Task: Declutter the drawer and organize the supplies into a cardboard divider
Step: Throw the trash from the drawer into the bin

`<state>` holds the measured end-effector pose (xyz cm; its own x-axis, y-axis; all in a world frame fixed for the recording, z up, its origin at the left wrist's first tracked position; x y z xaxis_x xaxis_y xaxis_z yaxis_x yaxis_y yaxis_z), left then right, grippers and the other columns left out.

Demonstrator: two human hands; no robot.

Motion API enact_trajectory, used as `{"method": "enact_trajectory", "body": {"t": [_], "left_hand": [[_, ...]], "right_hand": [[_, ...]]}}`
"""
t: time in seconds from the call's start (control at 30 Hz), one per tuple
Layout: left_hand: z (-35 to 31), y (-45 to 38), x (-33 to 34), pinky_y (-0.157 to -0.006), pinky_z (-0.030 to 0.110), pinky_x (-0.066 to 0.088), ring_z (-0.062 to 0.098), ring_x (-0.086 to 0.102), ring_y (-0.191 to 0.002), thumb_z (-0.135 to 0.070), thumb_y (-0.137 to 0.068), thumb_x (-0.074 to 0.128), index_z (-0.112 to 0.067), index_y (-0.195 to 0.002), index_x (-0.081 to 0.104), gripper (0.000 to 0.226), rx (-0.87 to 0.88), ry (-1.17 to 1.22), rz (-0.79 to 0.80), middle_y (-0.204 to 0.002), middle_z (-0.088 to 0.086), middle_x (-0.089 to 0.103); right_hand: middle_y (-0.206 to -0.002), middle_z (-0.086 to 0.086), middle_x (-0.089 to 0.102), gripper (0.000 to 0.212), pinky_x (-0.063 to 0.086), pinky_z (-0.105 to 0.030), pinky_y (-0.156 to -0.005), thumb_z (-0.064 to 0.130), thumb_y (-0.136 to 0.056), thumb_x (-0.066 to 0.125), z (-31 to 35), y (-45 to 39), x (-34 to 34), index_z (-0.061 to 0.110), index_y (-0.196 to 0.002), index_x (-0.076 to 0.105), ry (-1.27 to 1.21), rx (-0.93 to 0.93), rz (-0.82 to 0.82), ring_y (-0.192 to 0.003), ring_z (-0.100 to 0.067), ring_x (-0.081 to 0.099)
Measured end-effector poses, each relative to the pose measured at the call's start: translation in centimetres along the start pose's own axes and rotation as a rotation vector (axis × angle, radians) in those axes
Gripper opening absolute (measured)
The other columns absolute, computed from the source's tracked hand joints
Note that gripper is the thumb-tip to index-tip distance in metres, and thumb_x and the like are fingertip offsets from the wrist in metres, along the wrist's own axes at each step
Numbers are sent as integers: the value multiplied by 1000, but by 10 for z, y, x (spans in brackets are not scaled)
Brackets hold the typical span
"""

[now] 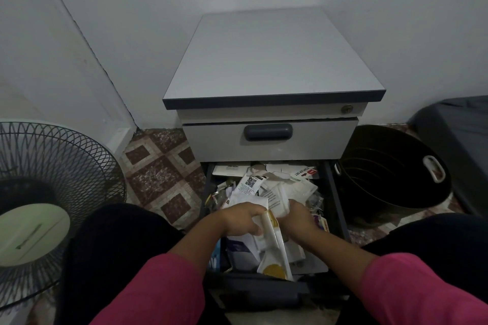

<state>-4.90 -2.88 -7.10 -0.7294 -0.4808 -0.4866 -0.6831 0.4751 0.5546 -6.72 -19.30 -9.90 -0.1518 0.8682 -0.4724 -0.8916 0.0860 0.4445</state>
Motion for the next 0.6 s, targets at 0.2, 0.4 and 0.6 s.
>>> {"method": "enact_trajectory", "body": {"t": [0.2, 0.4, 0.6], "left_hand": [[-3, 2, -6, -83, 35, 47, 18, 55, -94, -5, -85, 62, -13, -109, 62, 25, -32, 0, -18, -110, 11, 62], [-3, 4, -11, -86, 37, 51, 23, 61, -101, -10, -84, 63, -23, -108, 60, 27, -61, 41, -94, -112, 4, 61], [-4, 6, -27, -69, 18, 44, 13, 55, -90, -8, -89, 59, -19, -121, 56, 34, -43, 150, -330, -104, -1, 57]], "right_hand": [[-95, -6, 70, 37, 58, -42, -76, 17, -71, 77, 0, -5, -7, 10, -105, 64, -69, 31, -2, -85, -22, 67], [-104, -10, 66, 29, 52, -29, -67, 7, -82, 60, 9, -7, -15, 5, -110, 58, -120, 91, 10, -91, -24, 63], [-106, -12, 66, 35, 57, -39, -75, -2, -80, 62, 21, -13, -50, 7, -113, 56, -119, 100, 4, -92, -27, 66]]}}
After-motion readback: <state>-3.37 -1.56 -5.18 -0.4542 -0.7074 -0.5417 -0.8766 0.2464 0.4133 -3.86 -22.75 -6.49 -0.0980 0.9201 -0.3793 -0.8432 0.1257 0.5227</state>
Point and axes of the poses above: each hand's wrist, its own y-axis away from the middle knuckle, its own x-axis out of the palm, z = x × y, the point moved 1 cm from there along -y, towards the middle knuckle
